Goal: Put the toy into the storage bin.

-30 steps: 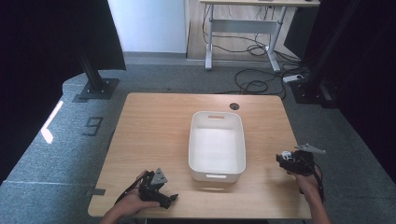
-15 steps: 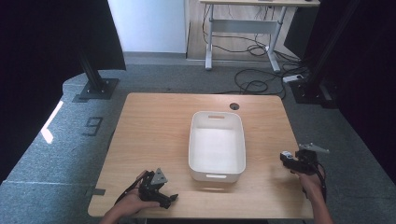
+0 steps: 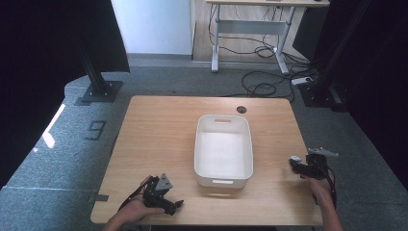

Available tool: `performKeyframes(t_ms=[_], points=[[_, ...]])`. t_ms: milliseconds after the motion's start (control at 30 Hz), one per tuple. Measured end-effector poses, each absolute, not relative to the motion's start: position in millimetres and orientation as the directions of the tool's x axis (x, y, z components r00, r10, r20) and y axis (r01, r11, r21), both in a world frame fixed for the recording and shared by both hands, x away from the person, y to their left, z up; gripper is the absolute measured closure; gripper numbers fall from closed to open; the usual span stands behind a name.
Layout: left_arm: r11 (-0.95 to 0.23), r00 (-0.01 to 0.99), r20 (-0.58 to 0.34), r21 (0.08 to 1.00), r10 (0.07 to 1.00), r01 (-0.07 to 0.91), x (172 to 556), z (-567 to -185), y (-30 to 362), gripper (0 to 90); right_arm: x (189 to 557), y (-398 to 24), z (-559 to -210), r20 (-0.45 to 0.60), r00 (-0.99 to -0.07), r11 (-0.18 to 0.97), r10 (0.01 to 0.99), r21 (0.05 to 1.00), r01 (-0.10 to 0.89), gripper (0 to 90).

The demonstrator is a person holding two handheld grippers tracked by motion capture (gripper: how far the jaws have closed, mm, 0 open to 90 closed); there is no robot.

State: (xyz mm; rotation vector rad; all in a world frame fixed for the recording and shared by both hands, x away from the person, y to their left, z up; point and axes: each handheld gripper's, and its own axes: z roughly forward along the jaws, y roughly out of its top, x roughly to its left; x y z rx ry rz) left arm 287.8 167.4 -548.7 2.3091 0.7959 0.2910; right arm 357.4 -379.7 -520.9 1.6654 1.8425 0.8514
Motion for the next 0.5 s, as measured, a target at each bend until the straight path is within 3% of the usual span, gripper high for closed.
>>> performKeyframes(t_ms=[500], points=[[-0.591,0.789,-0.006,0.659,0.615,0.466,288,-549,167,0.0,371,-381,-534,0.013,-0.090,0.054,0.996,0.712,0.700,28.9]])
